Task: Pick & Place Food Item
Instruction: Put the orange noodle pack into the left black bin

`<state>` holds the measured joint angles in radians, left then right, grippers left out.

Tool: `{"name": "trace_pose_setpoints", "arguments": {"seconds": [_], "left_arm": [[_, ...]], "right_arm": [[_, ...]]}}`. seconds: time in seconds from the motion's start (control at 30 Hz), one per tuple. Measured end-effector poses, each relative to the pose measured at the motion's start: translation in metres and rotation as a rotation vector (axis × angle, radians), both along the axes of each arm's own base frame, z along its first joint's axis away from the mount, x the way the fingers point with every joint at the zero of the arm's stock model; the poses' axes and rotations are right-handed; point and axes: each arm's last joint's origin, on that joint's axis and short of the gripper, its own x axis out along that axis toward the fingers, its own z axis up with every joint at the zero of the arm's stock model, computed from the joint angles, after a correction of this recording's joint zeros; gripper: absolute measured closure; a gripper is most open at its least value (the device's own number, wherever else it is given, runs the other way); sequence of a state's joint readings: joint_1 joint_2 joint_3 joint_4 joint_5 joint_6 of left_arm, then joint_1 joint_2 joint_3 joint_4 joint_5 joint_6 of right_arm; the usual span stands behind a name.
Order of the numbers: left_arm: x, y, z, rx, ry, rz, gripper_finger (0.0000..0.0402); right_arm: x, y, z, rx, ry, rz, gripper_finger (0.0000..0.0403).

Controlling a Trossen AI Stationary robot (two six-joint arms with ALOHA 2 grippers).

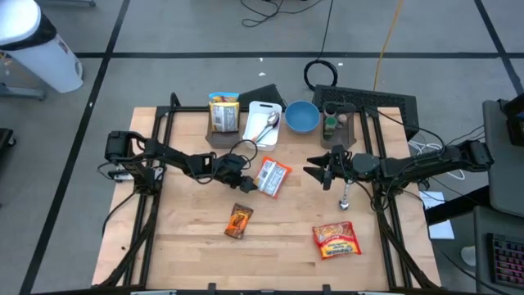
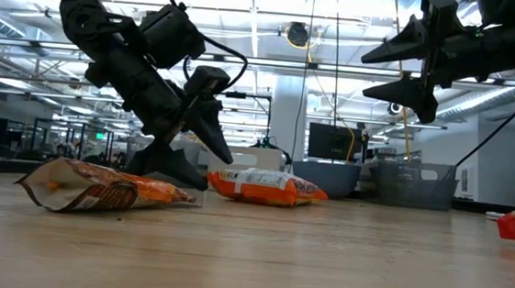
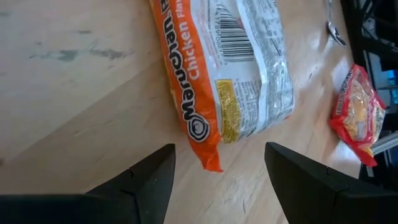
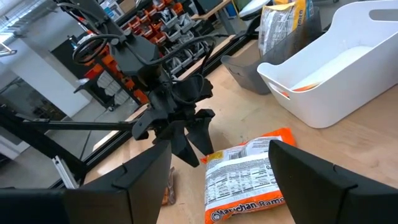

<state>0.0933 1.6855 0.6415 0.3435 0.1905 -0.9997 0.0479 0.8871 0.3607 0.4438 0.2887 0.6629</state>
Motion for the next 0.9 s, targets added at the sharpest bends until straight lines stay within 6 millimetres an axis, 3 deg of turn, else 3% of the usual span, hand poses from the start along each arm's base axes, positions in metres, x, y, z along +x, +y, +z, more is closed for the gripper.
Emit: {"name": "trace_pose_setpoints", "arguments": {"seconds": [0.1, 0.5, 0.9], "left_arm": [[-0.0001, 0.0, -0.0002, 0.0, 0.002, 0.001, 0.0162], [0.0005, 0.001, 0.0005, 0.022, -0.005, 0.028, 0.0281], [0.0004, 0.0009, 0.0005, 0.02, -0.005, 0.023, 0.0298]], "right_arm": [[0.0, 0.0, 0.0, -0.001, 0.0, 0.0, 0.014], [0.0, 0.0, 0.0001, -0.001, 0.0, -0.001, 0.014], [0.0, -0.0001, 0.0001, -0.001, 0.001, -0.002, 0.014]]}}
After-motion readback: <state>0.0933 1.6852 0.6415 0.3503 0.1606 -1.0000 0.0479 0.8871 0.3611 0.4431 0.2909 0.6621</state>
